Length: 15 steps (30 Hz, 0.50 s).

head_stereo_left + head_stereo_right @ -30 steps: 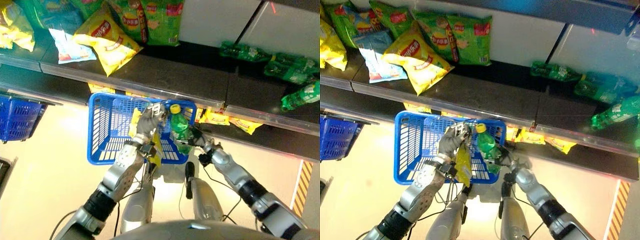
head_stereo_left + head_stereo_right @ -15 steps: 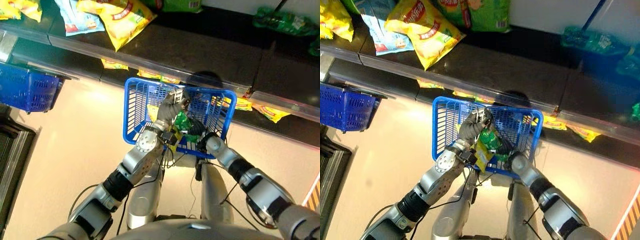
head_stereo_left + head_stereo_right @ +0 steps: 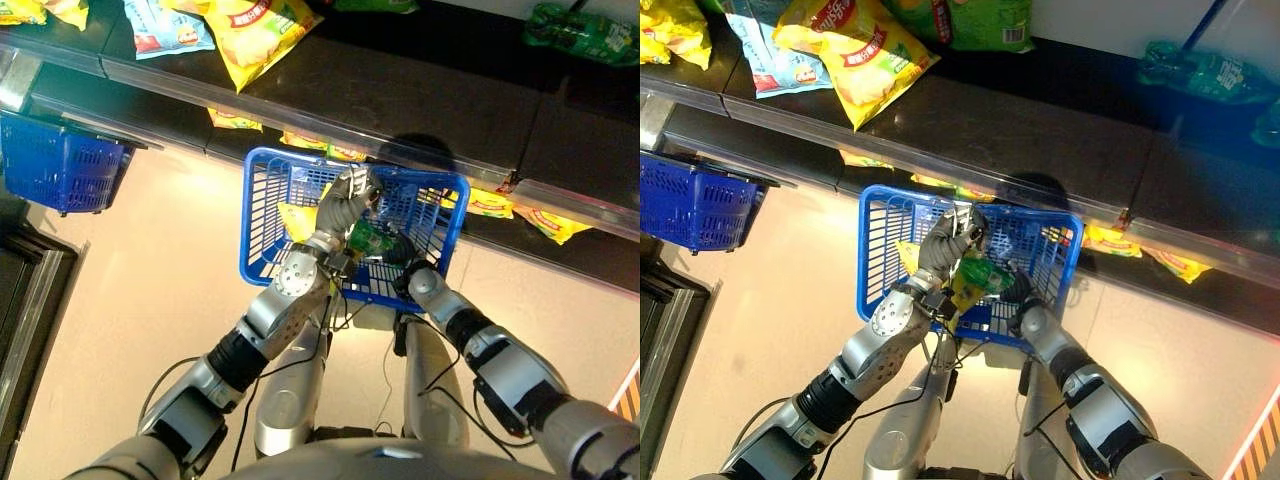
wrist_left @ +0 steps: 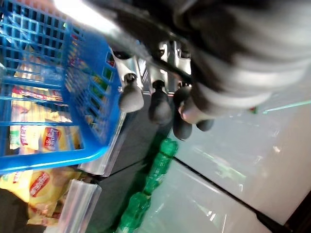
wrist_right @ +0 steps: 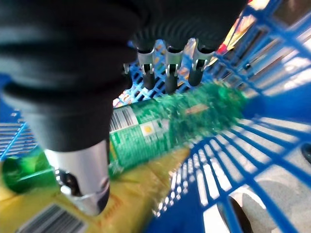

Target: Pick up the snacks into the basket

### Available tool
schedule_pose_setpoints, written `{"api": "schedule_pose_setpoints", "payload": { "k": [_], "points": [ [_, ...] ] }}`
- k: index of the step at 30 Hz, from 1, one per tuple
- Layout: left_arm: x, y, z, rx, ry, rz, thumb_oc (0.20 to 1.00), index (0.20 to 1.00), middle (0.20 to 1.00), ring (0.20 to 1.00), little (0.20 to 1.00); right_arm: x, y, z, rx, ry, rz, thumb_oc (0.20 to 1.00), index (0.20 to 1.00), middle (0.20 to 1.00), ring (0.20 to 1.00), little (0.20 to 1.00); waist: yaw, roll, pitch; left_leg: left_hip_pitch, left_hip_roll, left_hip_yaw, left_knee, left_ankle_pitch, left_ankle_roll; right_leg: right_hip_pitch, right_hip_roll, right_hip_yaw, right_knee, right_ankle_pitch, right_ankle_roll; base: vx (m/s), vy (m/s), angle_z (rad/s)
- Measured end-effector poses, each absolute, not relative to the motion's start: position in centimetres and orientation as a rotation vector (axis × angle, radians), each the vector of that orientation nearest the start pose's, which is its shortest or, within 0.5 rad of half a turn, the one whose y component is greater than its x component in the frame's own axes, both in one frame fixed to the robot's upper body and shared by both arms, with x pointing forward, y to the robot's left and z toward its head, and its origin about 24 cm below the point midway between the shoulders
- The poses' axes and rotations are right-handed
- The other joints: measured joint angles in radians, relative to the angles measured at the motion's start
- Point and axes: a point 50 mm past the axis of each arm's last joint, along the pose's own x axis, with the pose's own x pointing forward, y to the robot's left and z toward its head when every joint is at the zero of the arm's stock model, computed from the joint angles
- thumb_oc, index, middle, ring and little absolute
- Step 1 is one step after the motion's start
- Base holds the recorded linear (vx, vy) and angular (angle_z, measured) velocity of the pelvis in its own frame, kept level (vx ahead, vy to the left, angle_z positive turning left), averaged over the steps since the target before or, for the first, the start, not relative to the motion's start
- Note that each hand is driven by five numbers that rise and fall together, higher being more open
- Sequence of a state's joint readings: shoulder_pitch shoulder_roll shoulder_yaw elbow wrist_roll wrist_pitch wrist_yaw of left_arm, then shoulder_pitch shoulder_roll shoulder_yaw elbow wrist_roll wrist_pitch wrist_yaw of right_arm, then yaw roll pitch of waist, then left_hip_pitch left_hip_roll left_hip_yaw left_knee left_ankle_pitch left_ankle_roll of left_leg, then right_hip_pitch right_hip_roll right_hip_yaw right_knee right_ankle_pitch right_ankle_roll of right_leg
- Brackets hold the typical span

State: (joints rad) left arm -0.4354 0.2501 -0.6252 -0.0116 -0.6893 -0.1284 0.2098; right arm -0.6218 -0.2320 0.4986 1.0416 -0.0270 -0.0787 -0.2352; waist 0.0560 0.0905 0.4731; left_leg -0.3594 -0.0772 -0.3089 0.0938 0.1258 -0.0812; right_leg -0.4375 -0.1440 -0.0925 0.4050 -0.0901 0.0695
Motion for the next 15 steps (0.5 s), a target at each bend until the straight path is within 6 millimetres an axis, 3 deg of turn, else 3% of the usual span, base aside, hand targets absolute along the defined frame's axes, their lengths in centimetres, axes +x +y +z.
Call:
{"api": "schedule_pose_setpoints", "payload": {
  "k": [7, 10, 11, 12, 13, 15],
  "points": [
    [27.5, 5.8, 10.2, -0.31, -0.115, -0.491, 0.2, 0.2, 0.2, 0.2, 0.2, 32.4, -15.4, -2.6, -0.644, 0.373, 0.135, 1.0, 1.0, 1.0, 1.0, 1.0, -0.011, 0.0, -0.012, 0.072, 0.014, 0.0, -0.03, 0.0, 0.0, 0.071, 0.005, -0.004, -0.028, -0.001, -0.002, 0.04, -0.017, -0.01],
    [26.9, 8.4, 7.5, -0.318, -0.03, -0.414, 0.2, 0.2, 0.2, 0.2, 0.2, 31.7, -16.9, -2.8, -0.623, 0.371, 0.169, 1.0, 1.0, 1.0, 1.0, 1.0, -0.012, 0.004, -0.025, 0.099, 0.022, 0.001, -0.052, -0.001, 0.0, 0.098, 0.008, -0.008, -0.052, 0.003, -0.005, 0.08, -0.041, -0.02],
    [26.0, 9.8, 5.4, -0.314, 0.041, -0.375, 0.2, 0.2, 0.2, 0.2, 0.2, 30.7, -17.2, -3.7, -0.6, 0.398, 0.164, 1.0, 1.0, 1.0, 1.0, 1.0, -0.013, 0.0, -0.038, 0.112, 0.028, 0.0, -0.065, 0.0, 0.001, 0.112, 0.012, -0.01, -0.066, 0.003, -0.005, 0.08, -0.022, 0.01],
    [25.4, 10.2, 4.5, -0.333, 0.074, -0.351, 0.2, 0.2, 0.2, 0.2, 0.2, 30.4, -17.0, -3.9, -0.574, 0.397, 0.158, 1.0, 1.0, 1.0, 1.0, 1.0, -0.011, -0.002, -0.049, 0.119, 0.033, 0.005, -0.075, 0.001, 0.002, 0.123, 0.014, -0.01, -0.08, 0.006, -0.005, 0.08, -0.019, 0.0],
    [24.1, 11.4, 2.2, -0.36, 0.156, -0.291, 0.2, 0.2, 0.2, 0.2, 0.2, 28.0, -17.6, -5.7, -0.541, 0.45, 0.165, 1.0, 1.0, 1.0, 1.0, 1.0, -0.013, -0.01, -0.077, 0.13, 0.038, 0.006, -0.092, 0.001, 0.003, 0.133, 0.018, -0.01, -0.094, 0.006, -0.004, 0.09, -0.009, -0.04],
    [22.4, 12.8, -0.7, -0.376, 0.26, -0.207, 0.2, 0.2, 0.2, 0.2, 0.2, 25.2, -18.3, -7.7, -0.539, 0.531, 0.178, 1.0, 1.0, 1.0, 1.0, 1.0, -0.016, -0.017, -0.101, 0.172, 0.045, 0.008, -0.109, 0.003, 0.006, 0.186, 0.023, -0.014, -0.134, 0.01, -0.002, 0.08, -0.02, -0.03]
  ]
}}
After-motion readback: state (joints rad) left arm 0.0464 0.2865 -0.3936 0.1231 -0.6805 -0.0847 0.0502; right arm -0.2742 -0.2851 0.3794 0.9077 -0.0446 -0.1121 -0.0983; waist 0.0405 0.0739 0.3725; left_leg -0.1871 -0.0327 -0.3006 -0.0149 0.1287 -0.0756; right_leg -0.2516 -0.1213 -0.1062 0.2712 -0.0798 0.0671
